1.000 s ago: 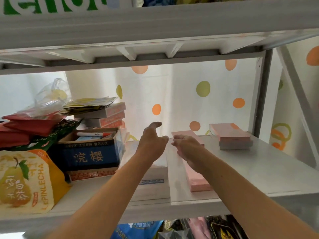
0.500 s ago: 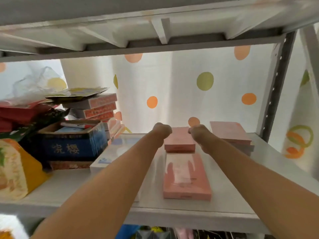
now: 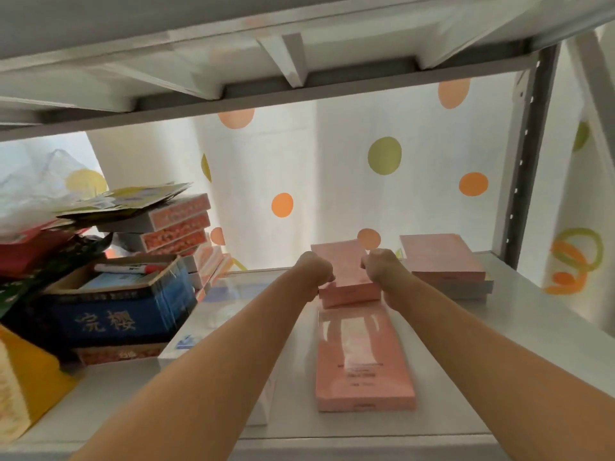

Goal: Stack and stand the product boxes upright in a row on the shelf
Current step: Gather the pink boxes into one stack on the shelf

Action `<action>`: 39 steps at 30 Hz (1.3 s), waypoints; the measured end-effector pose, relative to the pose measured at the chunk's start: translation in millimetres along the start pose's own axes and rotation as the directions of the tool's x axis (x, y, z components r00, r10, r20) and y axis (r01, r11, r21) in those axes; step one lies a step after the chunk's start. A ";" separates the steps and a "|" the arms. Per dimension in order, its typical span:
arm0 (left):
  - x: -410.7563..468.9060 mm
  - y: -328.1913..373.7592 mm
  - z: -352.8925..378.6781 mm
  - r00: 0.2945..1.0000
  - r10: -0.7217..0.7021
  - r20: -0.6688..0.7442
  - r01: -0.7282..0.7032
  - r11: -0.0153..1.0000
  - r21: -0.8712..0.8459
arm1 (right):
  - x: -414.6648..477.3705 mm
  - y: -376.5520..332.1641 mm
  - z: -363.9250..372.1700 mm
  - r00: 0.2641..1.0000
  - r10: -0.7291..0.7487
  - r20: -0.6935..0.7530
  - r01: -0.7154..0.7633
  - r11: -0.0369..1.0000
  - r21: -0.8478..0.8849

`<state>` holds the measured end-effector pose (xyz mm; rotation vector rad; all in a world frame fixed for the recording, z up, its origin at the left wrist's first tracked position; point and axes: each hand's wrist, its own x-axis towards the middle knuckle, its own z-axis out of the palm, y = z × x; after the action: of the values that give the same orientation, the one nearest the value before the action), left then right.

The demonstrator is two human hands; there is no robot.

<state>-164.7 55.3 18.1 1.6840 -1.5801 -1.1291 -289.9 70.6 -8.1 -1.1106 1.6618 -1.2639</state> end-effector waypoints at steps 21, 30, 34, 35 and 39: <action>-109.5 0.7 -53.0 0.836 0.547 0.050 -0.450 0.734 -0.508 | -130.9 -45.7 -55.1 0.864 -0.441 -0.242 0.493 0.839 0.231; -114.4 5.1 -55.1 0.838 0.538 -0.085 -0.521 0.745 -0.416 | -144.9 -40.0 -55.6 0.867 -0.486 -0.115 0.497 0.817 0.291; -114.4 1.4 -59.0 0.832 0.554 -0.031 -0.516 0.753 -0.408 | -147.0 -33.4 -50.0 0.870 -0.472 -0.143 0.493 0.832 0.253; -114.9 -0.6 -58.4 0.832 0.555 0.007 -0.510 0.770 -0.383 | -147.3 -32.8 -48.9 0.867 -0.467 -0.171 0.497 0.831 0.248; -115.8 -8.6 -54.0 0.847 0.529 0.059 -0.481 0.809 -0.339 | -147.4 -32.9 -46.6 0.861 -0.457 -0.222 0.503 0.829 0.244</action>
<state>-107.9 162.2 60.0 0.9033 -1.6970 -1.1577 -277.1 219.4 43.6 -1.3171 1.2692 -1.8965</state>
